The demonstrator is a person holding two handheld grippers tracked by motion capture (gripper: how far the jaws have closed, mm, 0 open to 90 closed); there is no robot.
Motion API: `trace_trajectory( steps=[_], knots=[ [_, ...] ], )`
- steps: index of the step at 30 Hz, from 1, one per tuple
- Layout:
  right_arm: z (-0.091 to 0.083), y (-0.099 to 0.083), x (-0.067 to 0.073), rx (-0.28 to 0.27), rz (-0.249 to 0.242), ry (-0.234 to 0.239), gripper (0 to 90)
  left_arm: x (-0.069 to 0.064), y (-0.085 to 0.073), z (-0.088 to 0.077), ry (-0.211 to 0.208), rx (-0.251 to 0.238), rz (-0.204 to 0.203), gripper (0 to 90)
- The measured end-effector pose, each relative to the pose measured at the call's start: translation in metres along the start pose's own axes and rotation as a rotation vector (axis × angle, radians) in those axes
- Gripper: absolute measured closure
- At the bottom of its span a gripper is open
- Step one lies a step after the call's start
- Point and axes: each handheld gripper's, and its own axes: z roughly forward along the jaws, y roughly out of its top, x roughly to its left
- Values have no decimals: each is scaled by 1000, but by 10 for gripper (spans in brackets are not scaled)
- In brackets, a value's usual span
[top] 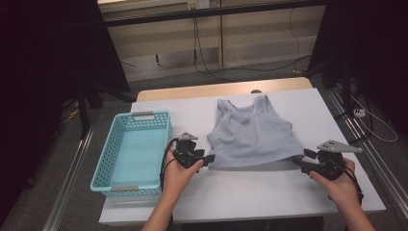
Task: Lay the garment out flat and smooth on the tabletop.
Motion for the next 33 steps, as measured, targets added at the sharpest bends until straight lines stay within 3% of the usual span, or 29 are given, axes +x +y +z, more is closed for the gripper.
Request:
trace_trajectory(
  steps=[6,9,12,14,18,24,28,33],
  knots=[
    [-7,-1,-4,-15,8,-2,414,3,5,16,34,-9,35,442],
    [-10,0,-6,-23,11,-7,397,4,8,21,32,-3,32,474],
    [-13,0,-8,-46,36,-23,324,7,8,27,42,19,35,539],
    [-14,0,-9,-61,55,-9,322,7,7,29,42,38,42,555],
    [-12,1,-9,-51,54,-40,327,6,6,34,65,56,49,634],
    [-8,8,-14,-78,62,-50,384,6,7,36,59,69,36,814],
    [2,12,-16,-70,68,-38,443,7,6,33,43,62,8,835],
    [20,14,-13,-37,58,-22,447,5,8,20,20,18,-11,838]
  ],
)
